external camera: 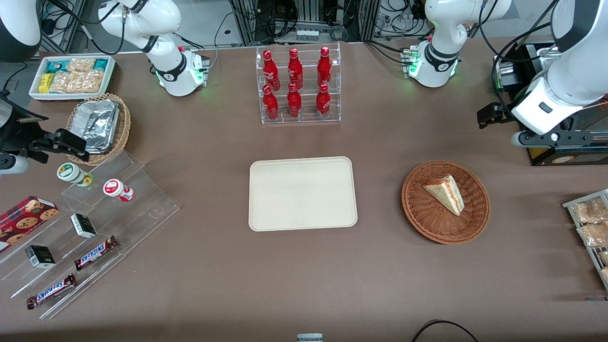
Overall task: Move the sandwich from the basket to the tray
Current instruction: 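Move the left gripper toward the sandwich in the wicker basket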
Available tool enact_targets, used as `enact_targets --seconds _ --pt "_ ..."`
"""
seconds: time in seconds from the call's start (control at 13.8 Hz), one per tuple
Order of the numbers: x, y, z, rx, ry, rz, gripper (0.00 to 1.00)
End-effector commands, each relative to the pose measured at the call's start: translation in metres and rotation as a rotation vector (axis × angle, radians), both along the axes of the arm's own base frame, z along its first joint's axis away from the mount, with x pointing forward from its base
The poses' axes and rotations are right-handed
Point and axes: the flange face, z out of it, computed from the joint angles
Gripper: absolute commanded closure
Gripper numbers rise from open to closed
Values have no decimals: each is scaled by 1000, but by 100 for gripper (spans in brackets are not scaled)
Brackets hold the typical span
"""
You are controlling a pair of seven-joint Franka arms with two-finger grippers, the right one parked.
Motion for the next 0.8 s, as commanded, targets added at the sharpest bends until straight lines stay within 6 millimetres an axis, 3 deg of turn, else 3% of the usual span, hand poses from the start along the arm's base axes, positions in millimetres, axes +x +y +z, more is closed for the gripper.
enact_targets --seconds 0.0,0.36,0.73 --pt "-4 0 9 -14 2 -12 0" --pt "4 -2 -20 -10 45 -18 0" --pt "7 -3 -103 -10 26 -20 0"
